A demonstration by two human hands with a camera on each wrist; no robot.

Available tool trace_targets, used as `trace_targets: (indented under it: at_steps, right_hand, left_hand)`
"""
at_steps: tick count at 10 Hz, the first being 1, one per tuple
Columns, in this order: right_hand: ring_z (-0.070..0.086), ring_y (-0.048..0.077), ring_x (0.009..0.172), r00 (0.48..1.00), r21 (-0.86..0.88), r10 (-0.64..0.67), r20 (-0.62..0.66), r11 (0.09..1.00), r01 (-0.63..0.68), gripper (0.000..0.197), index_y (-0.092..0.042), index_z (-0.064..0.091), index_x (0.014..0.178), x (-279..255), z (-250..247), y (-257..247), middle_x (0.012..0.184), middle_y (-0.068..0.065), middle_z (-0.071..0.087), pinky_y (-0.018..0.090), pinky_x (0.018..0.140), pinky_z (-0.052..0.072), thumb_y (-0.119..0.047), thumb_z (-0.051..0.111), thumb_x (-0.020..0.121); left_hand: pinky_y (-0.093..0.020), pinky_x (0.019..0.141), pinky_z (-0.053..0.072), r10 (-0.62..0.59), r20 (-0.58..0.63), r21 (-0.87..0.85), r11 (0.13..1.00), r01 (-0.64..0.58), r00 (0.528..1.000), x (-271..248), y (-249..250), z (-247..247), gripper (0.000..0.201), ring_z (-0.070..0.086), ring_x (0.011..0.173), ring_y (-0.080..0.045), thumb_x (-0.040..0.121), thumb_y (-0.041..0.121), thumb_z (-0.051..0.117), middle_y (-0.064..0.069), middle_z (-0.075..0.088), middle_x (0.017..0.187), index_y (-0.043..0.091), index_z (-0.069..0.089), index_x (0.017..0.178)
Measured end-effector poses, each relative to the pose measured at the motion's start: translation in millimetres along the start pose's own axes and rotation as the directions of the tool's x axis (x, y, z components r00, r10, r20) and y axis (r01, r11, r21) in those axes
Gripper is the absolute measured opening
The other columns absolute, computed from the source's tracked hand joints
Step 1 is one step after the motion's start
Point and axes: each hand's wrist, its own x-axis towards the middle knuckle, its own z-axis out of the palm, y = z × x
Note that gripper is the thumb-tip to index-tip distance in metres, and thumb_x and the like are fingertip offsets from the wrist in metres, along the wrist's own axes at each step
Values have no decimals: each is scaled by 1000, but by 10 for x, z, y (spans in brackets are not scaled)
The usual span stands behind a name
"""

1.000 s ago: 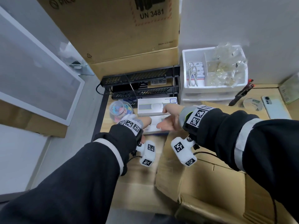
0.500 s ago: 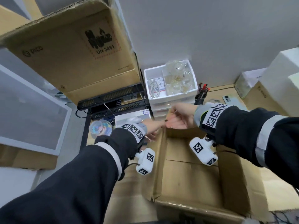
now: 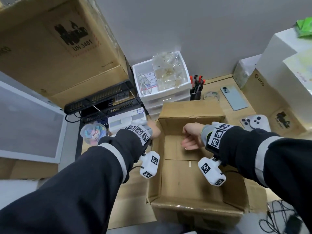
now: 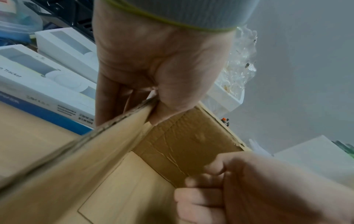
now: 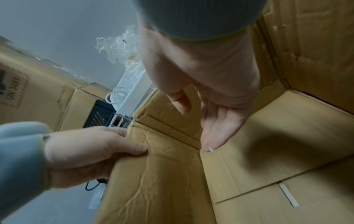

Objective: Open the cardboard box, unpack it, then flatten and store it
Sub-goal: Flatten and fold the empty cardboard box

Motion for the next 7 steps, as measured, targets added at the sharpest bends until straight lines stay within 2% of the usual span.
trace_targets:
  at_steps: [1, 2, 3, 4, 5, 6, 7]
  right_hand:
    - [66, 29, 76, 999, -42, 19, -35, 999, -20, 23, -2, 56, 99, 63, 96, 62, 84, 17, 65, 36, 66, 57, -21, 46, 93]
    - [66, 32, 81, 999, -143, 27, -46, 989, -33, 24, -2, 55, 102, 121, 239, 177, 91, 18, 63, 37, 70, 58, -23, 49, 91]
    - [63, 29, 69, 998, -214, 32, -55, 976, -43, 27, -6, 56, 102, 252, 350, 226, 85, 17, 61, 29, 61, 54, -27, 48, 87]
    - [52, 23, 52, 997, -244, 60, -48, 967, -70, 19, -12, 49, 78, 238, 405, 173, 65, 11, 53, 25, 59, 48, -29, 44, 84]
    - [53, 25, 56, 998, -267, 39, -41, 963, -48, 20, -10, 49, 78, 215, 457, 104, 65, 13, 53, 28, 63, 49, -28, 43, 86]
    - [51, 25, 53, 999, -303, 19, -28, 953, -27, 23, -9, 46, 74, 133, 504, 37, 62, 13, 50, 26, 58, 47, -25, 40, 89]
    - [45, 23, 48, 999, -320, 23, -35, 947, -33, 30, -8, 39, 64, 94, 538, -4, 59, 13, 44, 30, 53, 45, -19, 37, 92]
  left_hand:
    - [-27, 74, 46, 27, 15, -44, 999, -26, 1000, -42, 10, -87, 16, 64, 114, -33, 99, 11, 52, -18, 66, 127, 12, 53, 83]
    - [-21, 50, 46, 50, 42, -68, 997, -47, 998, -104, 1, -205, 29, 67, 100, -33, 98, 9, 53, -18, 67, 124, 14, 46, 71]
    - [-14, 44, 50, 68, 75, -138, 989, -57, 995, -215, -5, -387, 24, 66, 78, -28, 98, 8, 54, -17, 68, 113, 12, 52, 75]
    - [-45, 82, 62, 50, 130, -194, 981, -24, 990, -287, -2, -466, 21, 74, 89, -38, 93, 6, 55, -27, 71, 109, -5, 64, 109]
    - [-60, 87, 58, 36, 168, -258, 966, 9, 985, -348, -54, -539, 29, 72, 93, -46, 91, 2, 57, -34, 70, 108, -9, 62, 116]
    - [-61, 85, 58, 19, 202, -272, 962, 38, 979, -374, -124, -606, 30, 72, 93, -48, 90, 2, 57, -35, 69, 109, -10, 62, 117]
    - [-60, 84, 58, 24, 194, -290, 956, 34, 981, -410, -170, -686, 31, 72, 91, -47, 90, 1, 59, -34, 68, 110, -9, 60, 120]
